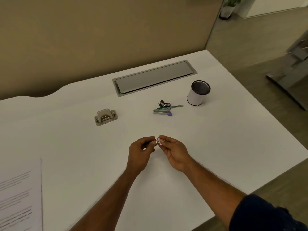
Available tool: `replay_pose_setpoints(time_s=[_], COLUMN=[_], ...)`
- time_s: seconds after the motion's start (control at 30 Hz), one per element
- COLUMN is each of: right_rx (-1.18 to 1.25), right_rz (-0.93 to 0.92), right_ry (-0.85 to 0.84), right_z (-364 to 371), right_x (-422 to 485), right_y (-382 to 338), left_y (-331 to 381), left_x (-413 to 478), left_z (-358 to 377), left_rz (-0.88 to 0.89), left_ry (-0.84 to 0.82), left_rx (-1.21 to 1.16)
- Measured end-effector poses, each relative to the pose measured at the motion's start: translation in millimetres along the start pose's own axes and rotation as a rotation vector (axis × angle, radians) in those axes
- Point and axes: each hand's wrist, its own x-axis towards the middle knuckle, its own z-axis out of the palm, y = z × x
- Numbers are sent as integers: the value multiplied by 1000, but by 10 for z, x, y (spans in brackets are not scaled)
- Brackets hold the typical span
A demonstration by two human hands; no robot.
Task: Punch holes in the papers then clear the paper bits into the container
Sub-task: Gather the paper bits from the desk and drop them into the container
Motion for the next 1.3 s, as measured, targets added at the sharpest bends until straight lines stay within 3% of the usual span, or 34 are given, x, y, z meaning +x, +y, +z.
replay_pose_setpoints(time_s=[0.2,0.4,0.6,0.77,0.9,1.0,1.13,1.3], right_rx=[173,182,29,-320,-961,-1273,-1475,-1544], right_rz=[-40,-172,-323,-424,-636,-711,-705,-738], right_ry=[34,84,118,255,385,362,308,310], right_z=[-86,-274,-423,-554,-643,-657,-637,-603], right_x=[233,589,959,1311,1537,1625,1703,1682], right_y=[-656,-1408,-2037,-2370,-2535,-2599,-2634,-2650], left_y=[109,71,-49,-167,-281,-361,-397,-399], left_x=[361,757,1085,1231,1271,1247,1233,1231], left_z=[322,601,763,923,1021,1050,1059,1051], left_rz=[10,71,215,418,443,444,446,448], left_ry=[-4,-43,-142,-215,-210,-211,-213,-219], left_rx=[139,394,888,1199,1333,1349,1355,1364])
